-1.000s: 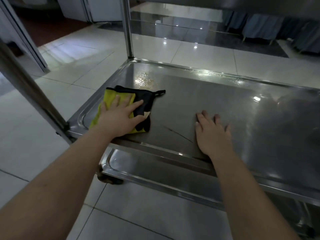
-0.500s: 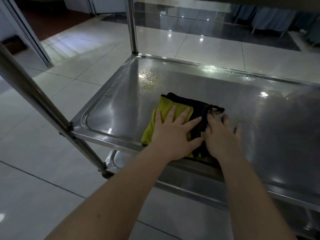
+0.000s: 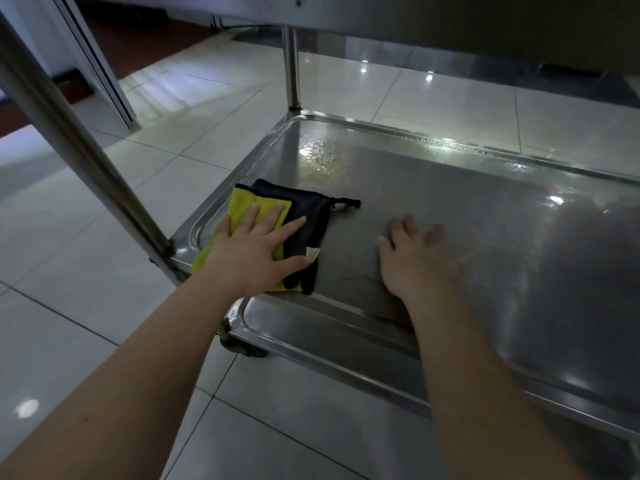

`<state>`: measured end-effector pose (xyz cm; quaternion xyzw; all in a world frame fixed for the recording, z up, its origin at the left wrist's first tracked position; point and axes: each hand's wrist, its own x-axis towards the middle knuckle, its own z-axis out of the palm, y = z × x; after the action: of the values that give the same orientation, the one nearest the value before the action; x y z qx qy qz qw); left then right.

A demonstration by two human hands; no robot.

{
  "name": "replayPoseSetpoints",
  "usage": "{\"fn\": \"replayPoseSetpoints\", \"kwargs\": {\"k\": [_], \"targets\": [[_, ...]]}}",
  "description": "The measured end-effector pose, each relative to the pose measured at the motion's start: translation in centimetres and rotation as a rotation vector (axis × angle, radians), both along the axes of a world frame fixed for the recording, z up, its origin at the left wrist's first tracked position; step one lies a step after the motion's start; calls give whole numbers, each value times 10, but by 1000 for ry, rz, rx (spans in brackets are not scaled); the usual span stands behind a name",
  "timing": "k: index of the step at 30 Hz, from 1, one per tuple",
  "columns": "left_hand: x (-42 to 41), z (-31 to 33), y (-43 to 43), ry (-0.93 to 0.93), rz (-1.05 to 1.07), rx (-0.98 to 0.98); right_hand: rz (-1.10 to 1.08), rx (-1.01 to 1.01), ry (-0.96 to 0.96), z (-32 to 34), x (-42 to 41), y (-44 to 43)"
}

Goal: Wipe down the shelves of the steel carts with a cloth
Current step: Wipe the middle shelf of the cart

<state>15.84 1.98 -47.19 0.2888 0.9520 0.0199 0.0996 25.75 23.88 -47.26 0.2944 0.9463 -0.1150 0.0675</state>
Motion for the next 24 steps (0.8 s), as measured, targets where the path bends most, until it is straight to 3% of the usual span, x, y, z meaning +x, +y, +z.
{"fn": "replayPoseSetpoints", "kwargs": {"k": [3, 12, 16, 21, 24], "targets": [[-1, 0, -1, 2, -2, 6, 128, 34, 27, -3, -21, -20], [-62, 0, -3, 16, 115, 18, 208, 18, 11, -8, -20, -3], [-79, 0, 30, 48, 100, 20, 275, 113, -13, -8, -17, 12], [-63, 1, 124, 30, -64, 18, 164, -11, 141, -11, -19, 17], [-30, 0, 185, 11, -269, -18, 23, -186, 378, -14, -17, 26]]}}
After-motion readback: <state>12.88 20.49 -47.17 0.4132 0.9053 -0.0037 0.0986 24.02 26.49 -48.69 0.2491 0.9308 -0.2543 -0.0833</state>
